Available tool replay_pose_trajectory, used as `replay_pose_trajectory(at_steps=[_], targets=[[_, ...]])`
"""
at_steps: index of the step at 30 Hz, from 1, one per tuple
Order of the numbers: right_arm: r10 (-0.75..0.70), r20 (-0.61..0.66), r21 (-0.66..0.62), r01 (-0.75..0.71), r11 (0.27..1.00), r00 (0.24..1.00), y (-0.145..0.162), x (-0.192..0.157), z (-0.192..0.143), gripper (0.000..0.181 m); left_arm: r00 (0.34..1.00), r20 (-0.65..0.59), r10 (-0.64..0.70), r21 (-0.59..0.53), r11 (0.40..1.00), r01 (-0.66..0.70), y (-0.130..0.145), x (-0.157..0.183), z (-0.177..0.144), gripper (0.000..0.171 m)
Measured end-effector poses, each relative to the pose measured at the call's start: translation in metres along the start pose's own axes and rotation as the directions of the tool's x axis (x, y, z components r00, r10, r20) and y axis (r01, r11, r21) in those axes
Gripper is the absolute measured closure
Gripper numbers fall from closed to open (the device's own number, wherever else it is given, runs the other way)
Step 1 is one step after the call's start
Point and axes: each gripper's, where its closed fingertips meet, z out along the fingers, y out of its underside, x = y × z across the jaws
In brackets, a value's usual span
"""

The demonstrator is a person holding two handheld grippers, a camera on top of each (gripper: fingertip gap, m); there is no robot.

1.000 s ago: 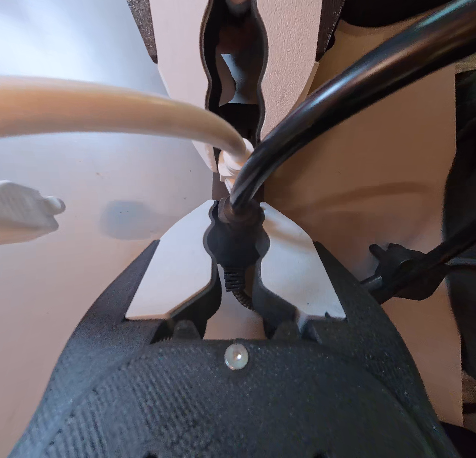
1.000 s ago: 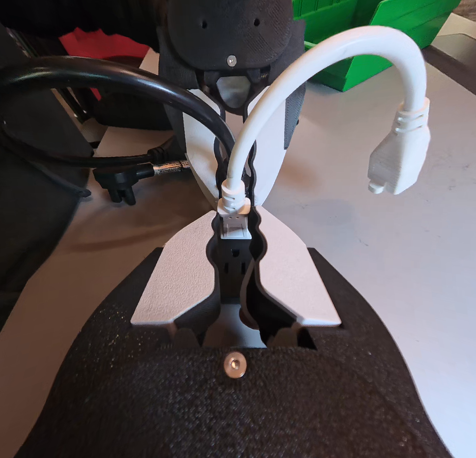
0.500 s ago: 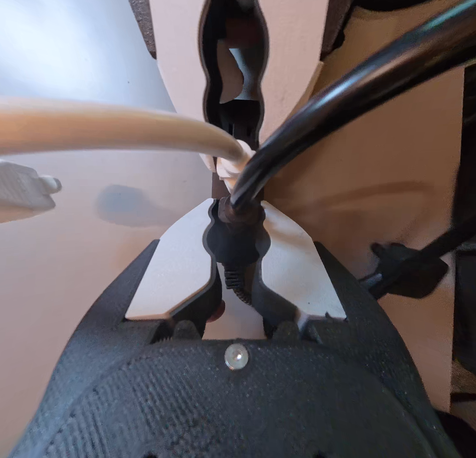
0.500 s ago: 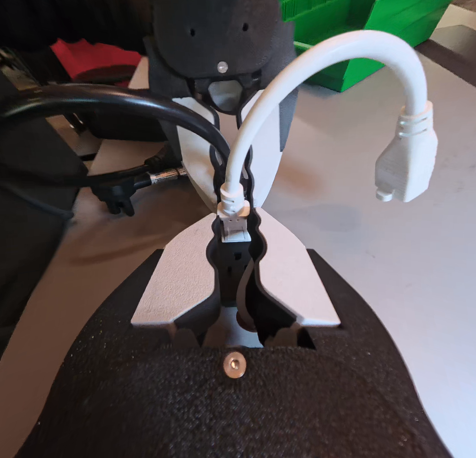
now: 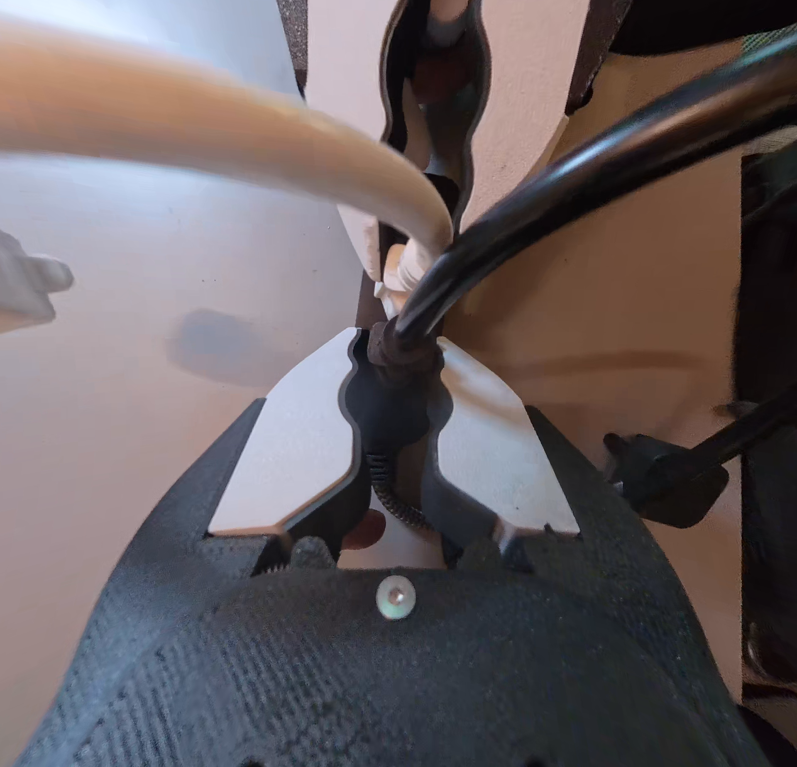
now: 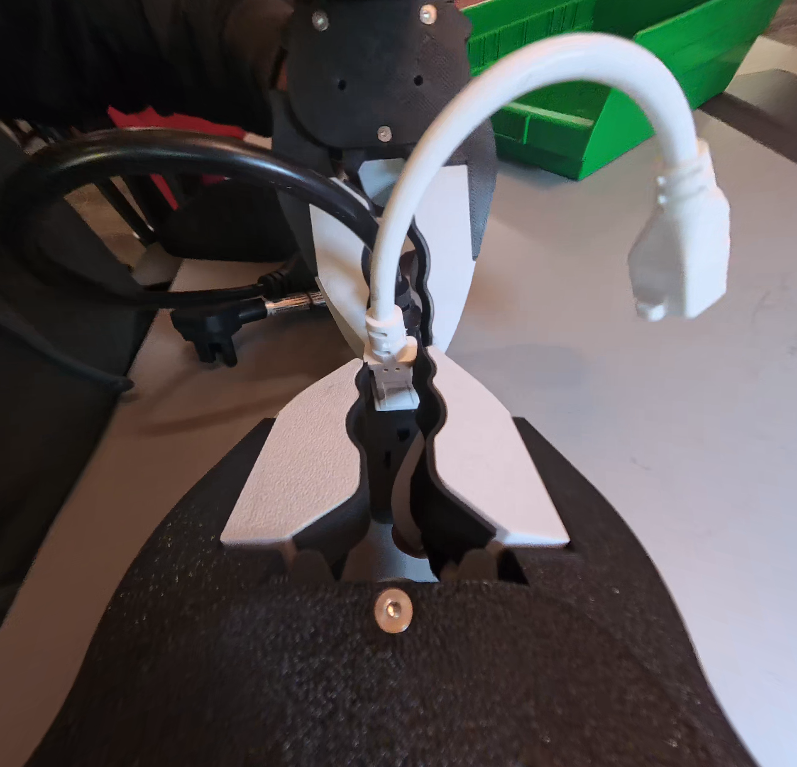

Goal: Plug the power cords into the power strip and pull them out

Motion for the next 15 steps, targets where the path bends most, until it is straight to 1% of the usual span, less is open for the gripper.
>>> replay_pose_trajectory(at_steps=[2,4,5,6,8,10,11,12,13,15], targets=[[0.078,0.028,0.013,-0.078,0.997,0.997,0.002,0.004,-0.004,0.163,1.000,0.014,-0.003,0.007,1.000,0.003,-0.001,-0.001,0.002,0.142],[0.196,0.071,0.014,-0.197,0.980,0.978,0.003,0.012,-0.004,0.162,0.999,0.032,-0.016,0.023,1.000,0.016,-0.002,-0.004,0.003,0.142],[0.228,0.078,0.020,-0.230,0.973,0.971,0.002,0.014,-0.004,0.163,0.999,0.034,-0.019,0.021,1.000,0.018,-0.003,-0.005,0.003,0.142],[0.227,0.067,0.020,-0.229,0.973,0.972,0.002,0.014,-0.002,0.163,0.999,0.033,-0.008,0.011,1.000,0.008,-0.003,-0.006,0.002,0.142],[0.068,-0.006,-0.014,-0.068,0.998,0.998,0.002,0.005,0.000,0.161,1.000,0.014,0.003,-0.001,1.000,-0.003,-0.001,-0.003,0.002,0.143],[-0.034,-0.028,-0.033,0.033,0.999,0.999,0.003,-0.001,0.000,0.161,1.000,-0.002,0.002,0.002,1.000,-0.002,0.001,0.000,0.002,0.142],[-0.059,-0.027,-0.035,0.058,0.998,0.998,0.004,-0.001,-0.001,0.160,1.000,-0.004,0.005,0.001,1.000,-0.005,0.001,0.000,0.002,0.142],[-0.025,-0.006,-0.029,0.025,0.999,1.000,0.004,0.000,-0.001,0.160,1.000,0.002,0.007,0.001,1.000,-0.007,0.001,0.000,0.002,0.142],[0.054,0.018,-0.013,-0.053,0.998,0.998,0.003,0.004,-0.002,0.160,1.000,0.012,0.010,0.000,1.000,-0.010,0.000,0.000,0.002,0.142],[0.270,0.076,0.031,-0.273,0.962,0.960,0.001,0.011,-0.003,0.162,1.000,0.029,0.002,-0.001,1.000,-0.002,-0.002,-0.003,0.002,0.142]])
